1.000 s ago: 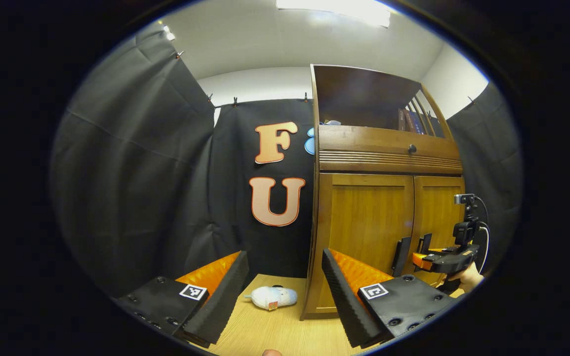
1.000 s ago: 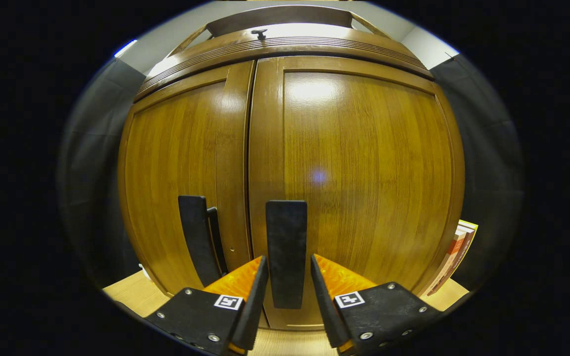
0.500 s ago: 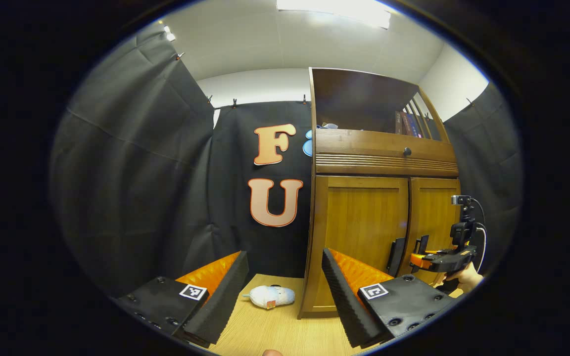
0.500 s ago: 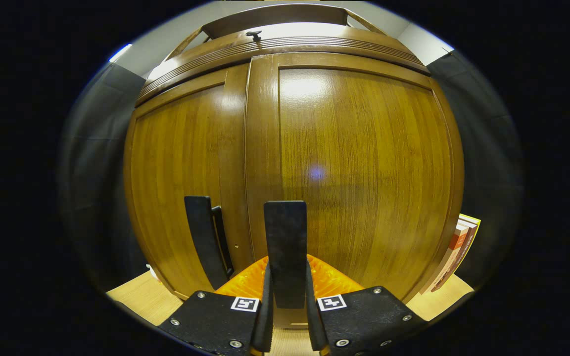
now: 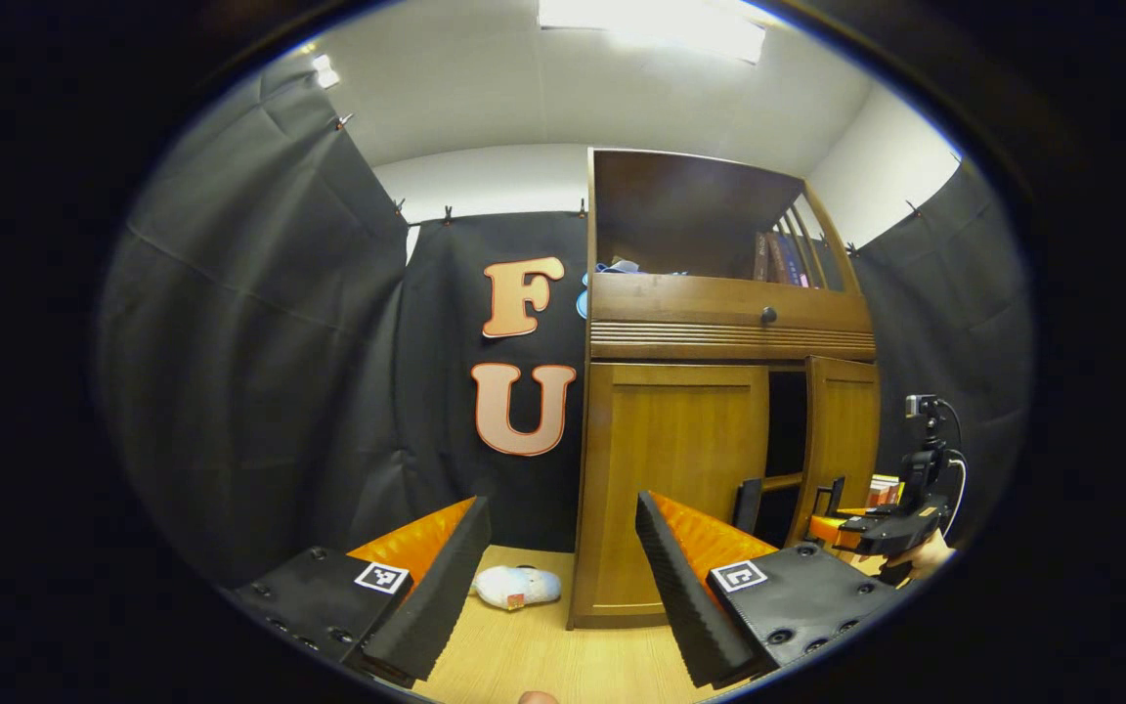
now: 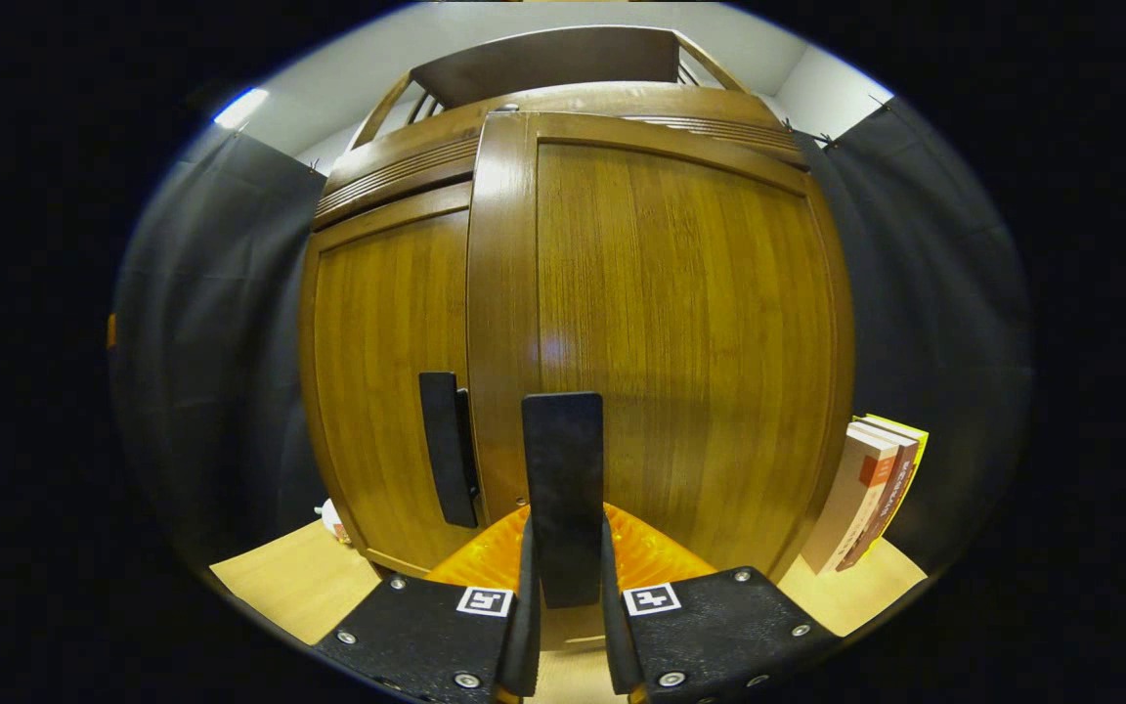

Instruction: Open the right door of the double-door shoe cabinet with the right hand, and open the left door with the left hand.

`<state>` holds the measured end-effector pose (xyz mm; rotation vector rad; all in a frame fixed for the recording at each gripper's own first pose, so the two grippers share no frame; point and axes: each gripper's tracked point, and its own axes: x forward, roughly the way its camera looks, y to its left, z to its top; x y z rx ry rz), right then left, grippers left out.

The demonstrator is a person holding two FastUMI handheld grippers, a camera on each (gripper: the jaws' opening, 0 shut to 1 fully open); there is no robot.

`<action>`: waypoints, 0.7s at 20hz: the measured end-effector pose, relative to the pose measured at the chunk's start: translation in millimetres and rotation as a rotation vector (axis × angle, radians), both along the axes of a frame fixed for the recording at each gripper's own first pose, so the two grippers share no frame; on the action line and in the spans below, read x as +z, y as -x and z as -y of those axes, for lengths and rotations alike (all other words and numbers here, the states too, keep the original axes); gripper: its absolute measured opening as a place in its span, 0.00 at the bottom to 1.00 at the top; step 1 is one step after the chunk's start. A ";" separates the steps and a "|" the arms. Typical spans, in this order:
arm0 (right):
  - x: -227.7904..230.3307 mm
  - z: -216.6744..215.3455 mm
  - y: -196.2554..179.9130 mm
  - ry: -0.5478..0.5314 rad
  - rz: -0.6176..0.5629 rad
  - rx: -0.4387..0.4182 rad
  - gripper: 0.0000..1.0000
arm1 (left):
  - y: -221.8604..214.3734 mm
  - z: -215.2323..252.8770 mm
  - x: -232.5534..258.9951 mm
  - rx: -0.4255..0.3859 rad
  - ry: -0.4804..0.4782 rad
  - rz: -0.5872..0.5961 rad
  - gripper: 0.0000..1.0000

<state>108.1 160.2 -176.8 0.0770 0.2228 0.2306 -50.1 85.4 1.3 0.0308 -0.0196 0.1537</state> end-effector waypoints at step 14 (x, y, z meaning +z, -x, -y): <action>17.3 79.5 78.7 0.035 0.007 -0.049 0.23 | -6.3 52.6 -7.4 -0.100 0.049 -0.017 0.96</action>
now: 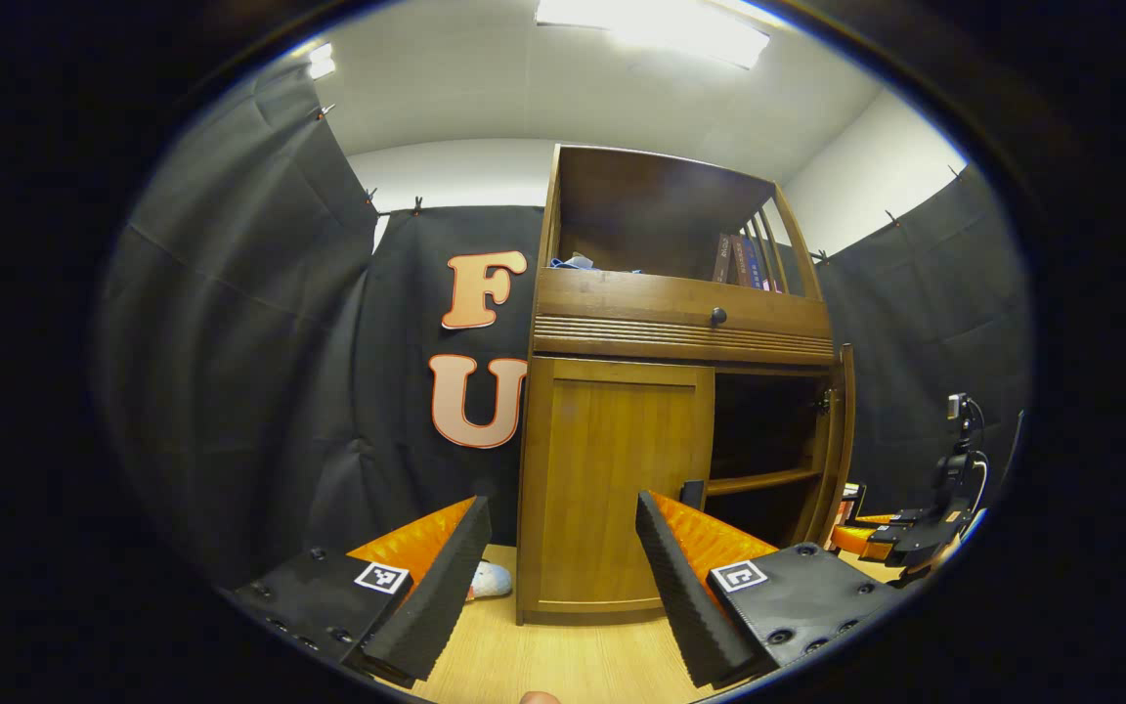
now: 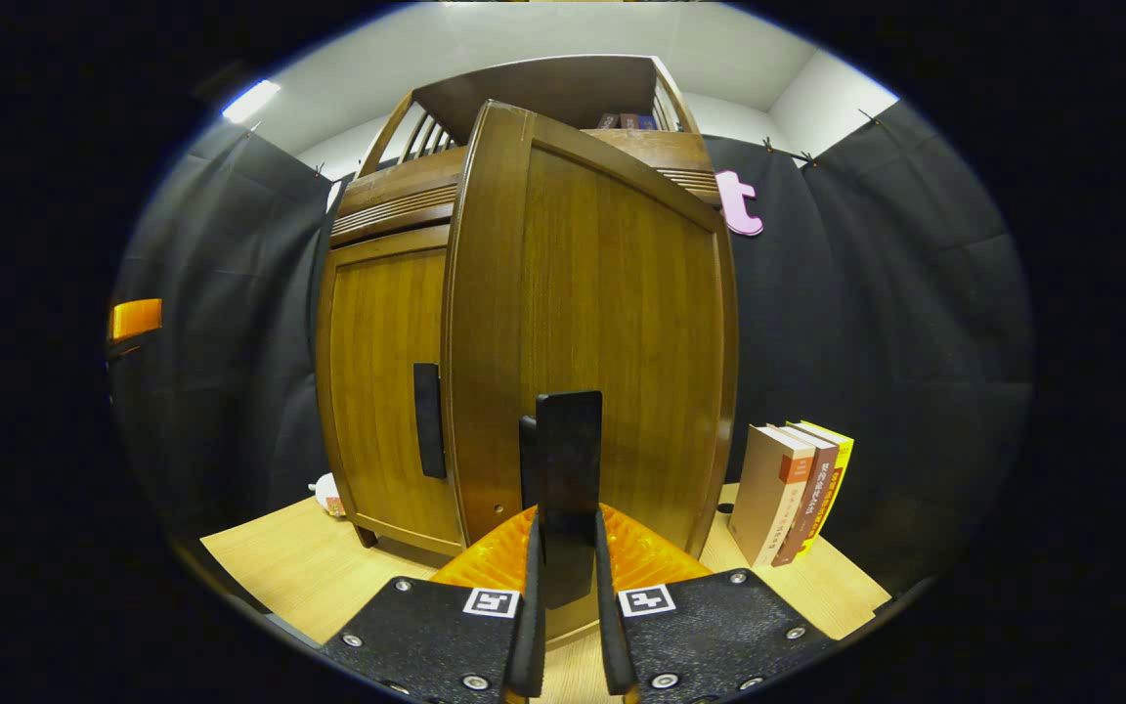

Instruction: Open the right door of the double-door shoe cabinet with the right hand, and open the left door with the left hand.

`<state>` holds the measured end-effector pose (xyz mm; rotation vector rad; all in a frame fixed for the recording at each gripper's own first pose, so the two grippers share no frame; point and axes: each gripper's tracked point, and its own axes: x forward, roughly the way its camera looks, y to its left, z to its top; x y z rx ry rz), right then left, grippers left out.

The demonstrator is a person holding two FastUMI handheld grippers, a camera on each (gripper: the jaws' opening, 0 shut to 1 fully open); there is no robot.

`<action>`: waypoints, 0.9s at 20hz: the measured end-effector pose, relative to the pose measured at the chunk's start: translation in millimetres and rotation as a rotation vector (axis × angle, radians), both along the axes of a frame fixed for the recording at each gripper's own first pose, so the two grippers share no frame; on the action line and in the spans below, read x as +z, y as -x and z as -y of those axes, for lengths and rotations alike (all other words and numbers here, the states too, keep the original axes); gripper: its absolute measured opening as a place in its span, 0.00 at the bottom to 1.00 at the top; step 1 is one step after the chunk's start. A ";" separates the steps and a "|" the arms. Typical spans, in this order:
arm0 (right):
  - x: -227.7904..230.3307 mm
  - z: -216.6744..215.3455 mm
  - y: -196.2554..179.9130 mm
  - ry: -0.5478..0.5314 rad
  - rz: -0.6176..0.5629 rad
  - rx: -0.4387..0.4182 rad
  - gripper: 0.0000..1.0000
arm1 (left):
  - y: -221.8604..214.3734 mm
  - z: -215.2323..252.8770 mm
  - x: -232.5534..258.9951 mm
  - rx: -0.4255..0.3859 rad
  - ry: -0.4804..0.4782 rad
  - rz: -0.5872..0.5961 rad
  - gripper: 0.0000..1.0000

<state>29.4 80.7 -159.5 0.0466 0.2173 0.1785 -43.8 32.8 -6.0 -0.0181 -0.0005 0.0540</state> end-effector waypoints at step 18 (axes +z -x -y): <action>6.5 106.7 30.5 0.045 -0.001 -0.163 0.13 | -14.8 57.1 1.1 -0.080 -0.014 -0.008 0.96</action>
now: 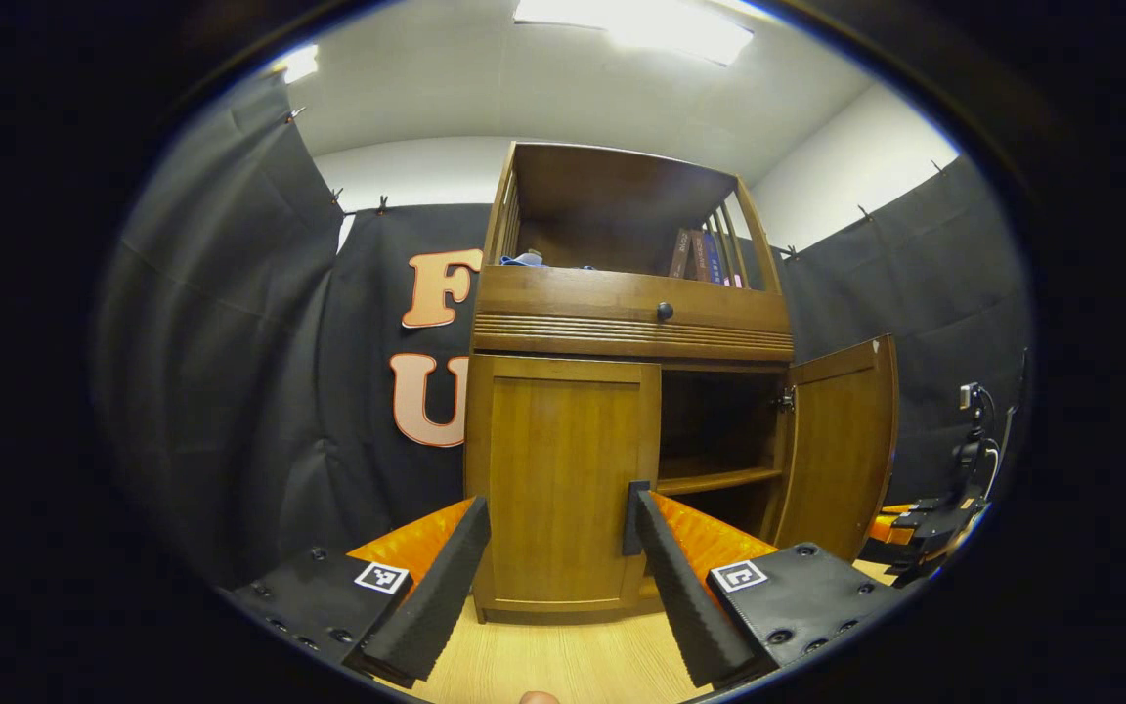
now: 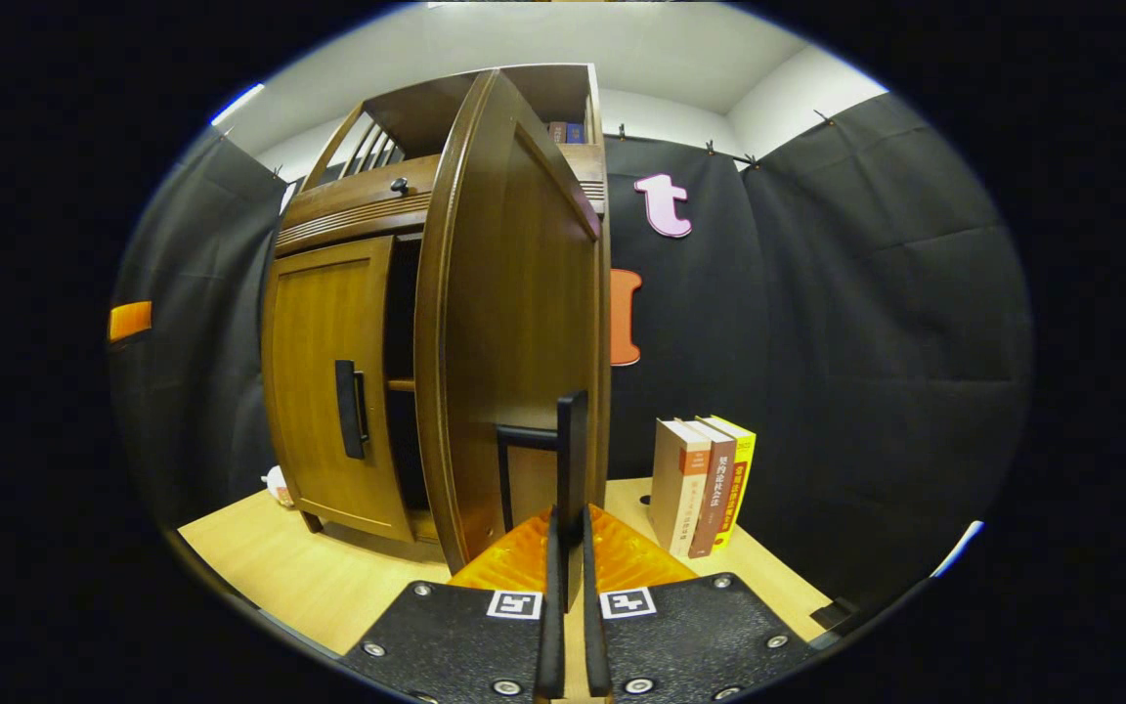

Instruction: Open the right door of the double-door shoe cabinet with the right hand, and open the left door with the left hand.

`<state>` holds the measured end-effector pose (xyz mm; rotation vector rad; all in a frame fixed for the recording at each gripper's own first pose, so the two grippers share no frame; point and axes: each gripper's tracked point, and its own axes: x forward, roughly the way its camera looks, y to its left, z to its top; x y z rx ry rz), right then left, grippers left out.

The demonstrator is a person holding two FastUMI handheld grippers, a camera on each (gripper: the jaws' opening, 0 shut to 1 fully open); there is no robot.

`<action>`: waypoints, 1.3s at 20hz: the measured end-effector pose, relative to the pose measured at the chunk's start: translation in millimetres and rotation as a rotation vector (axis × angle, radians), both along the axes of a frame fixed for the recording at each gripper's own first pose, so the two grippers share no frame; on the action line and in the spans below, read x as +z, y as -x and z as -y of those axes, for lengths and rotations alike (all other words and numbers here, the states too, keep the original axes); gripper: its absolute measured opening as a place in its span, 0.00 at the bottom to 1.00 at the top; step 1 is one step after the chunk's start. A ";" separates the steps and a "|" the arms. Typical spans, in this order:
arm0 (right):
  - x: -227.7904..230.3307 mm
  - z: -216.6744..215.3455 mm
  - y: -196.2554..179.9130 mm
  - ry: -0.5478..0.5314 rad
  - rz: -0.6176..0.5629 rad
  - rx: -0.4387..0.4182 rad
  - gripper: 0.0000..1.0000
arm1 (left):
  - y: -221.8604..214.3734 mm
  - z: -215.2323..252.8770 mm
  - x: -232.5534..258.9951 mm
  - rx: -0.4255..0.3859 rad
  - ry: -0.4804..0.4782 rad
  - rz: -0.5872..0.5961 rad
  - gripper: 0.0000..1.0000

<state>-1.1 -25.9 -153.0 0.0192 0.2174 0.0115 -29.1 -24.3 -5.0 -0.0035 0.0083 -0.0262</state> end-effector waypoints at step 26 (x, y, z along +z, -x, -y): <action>-2.8 94.3 6.0 -0.108 -0.036 0.043 0.04 | -27.7 70.2 -25.5 -0.044 0.002 -0.052 0.94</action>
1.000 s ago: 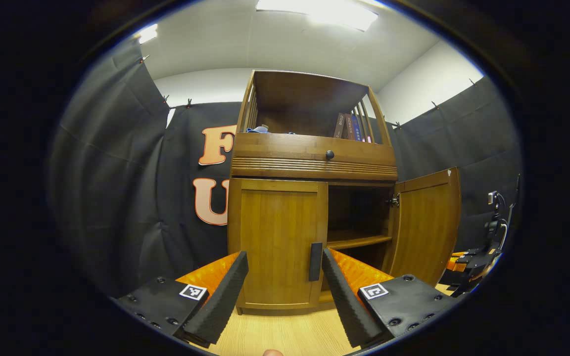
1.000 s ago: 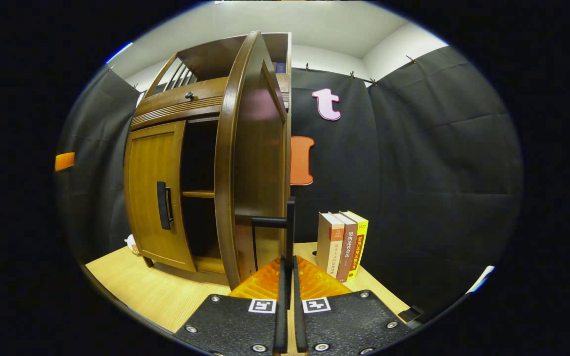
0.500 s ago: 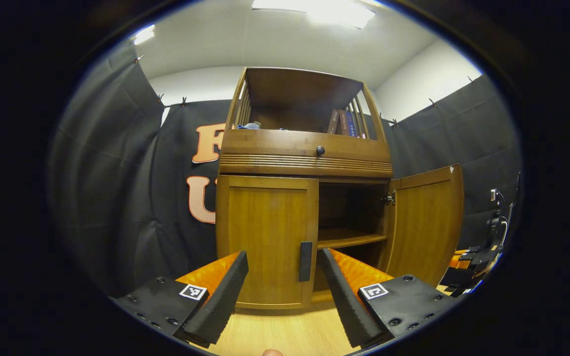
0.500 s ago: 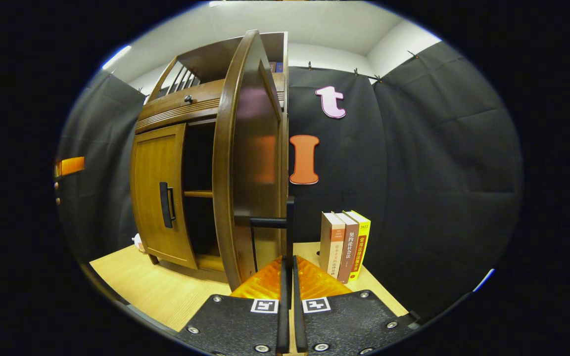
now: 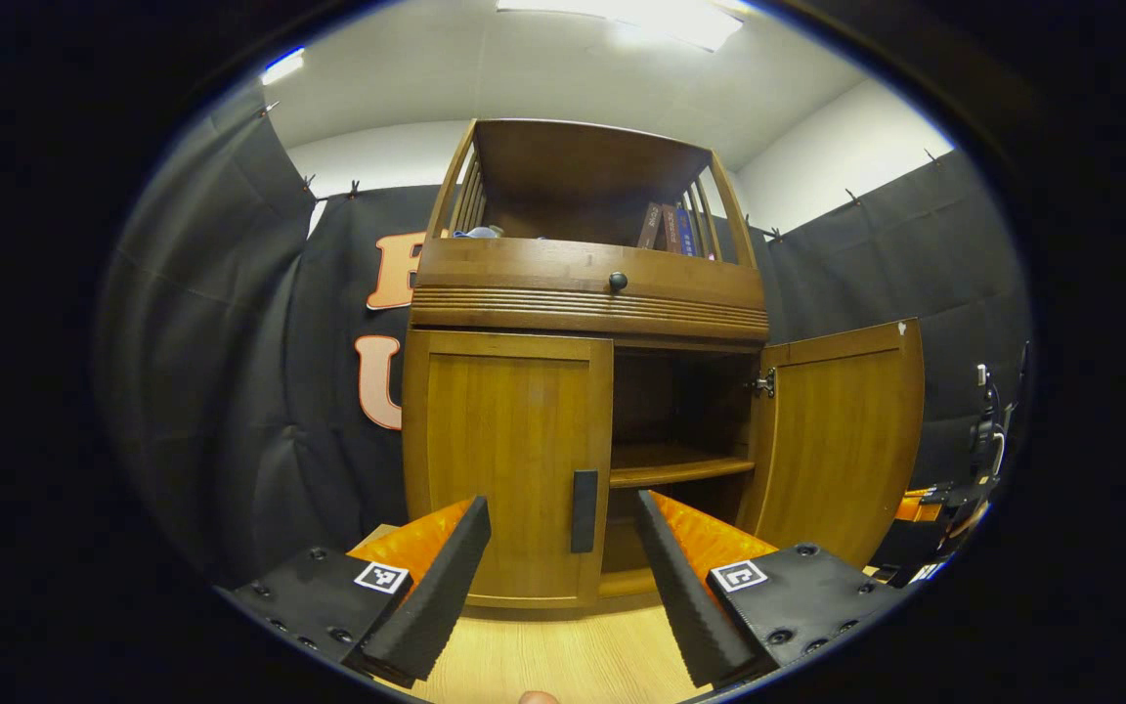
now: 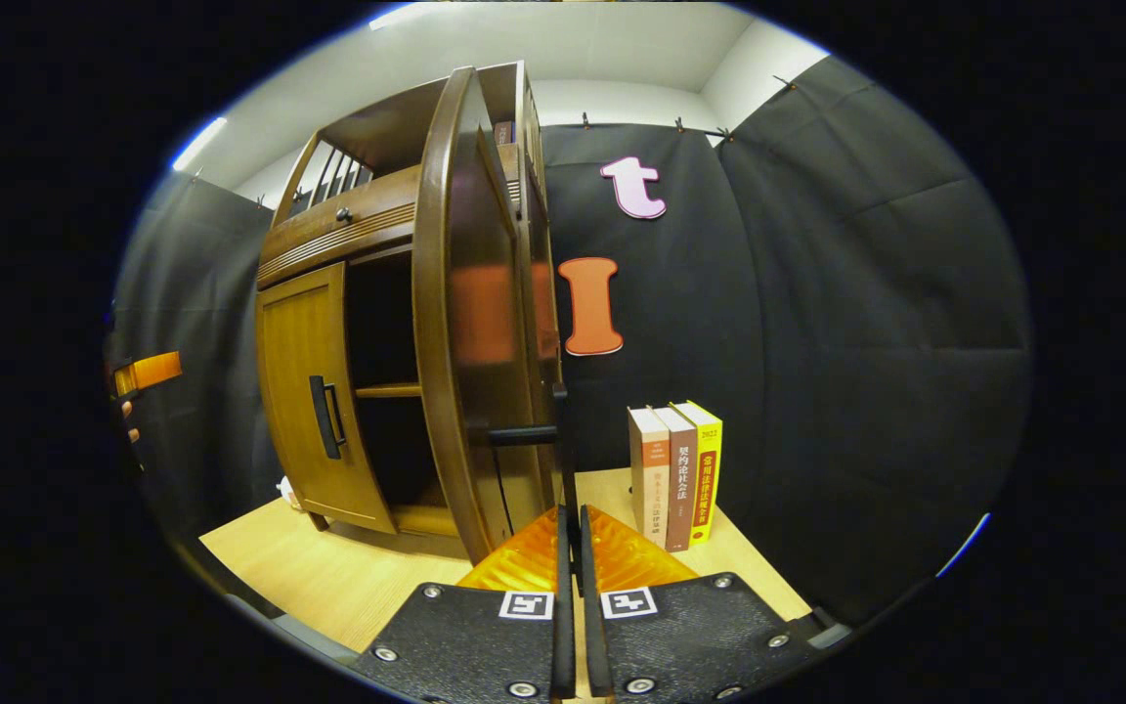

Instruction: Open the right door of the double-door shoe cabinet with the right hand, and open the left door with the left hand.

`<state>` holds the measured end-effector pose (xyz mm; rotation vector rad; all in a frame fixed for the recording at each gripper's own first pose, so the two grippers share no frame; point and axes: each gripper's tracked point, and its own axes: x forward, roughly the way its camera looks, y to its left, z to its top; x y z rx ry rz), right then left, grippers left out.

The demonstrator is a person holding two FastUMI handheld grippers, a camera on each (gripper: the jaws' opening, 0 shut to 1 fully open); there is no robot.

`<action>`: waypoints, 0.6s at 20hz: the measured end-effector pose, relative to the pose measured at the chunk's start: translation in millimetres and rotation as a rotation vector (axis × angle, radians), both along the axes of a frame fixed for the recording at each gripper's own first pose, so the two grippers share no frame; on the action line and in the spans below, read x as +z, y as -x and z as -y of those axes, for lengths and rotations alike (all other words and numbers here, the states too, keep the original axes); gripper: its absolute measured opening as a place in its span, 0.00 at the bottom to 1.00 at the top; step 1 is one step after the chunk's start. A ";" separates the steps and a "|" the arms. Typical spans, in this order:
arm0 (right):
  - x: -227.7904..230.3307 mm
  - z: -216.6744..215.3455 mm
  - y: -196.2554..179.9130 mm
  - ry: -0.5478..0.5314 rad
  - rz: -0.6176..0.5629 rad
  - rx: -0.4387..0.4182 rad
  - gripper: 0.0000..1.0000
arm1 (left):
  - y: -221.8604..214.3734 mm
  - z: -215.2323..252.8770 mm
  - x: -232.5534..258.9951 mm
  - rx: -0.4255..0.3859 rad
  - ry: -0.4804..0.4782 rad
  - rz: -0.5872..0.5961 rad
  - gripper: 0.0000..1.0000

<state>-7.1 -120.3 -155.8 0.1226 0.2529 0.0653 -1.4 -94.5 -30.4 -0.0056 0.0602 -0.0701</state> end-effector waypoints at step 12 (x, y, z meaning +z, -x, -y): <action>43.1 26.6 32.7 0.119 0.077 -0.140 0.54 | -45.8 26.6 -40.4 -0.052 0.061 -0.078 0.94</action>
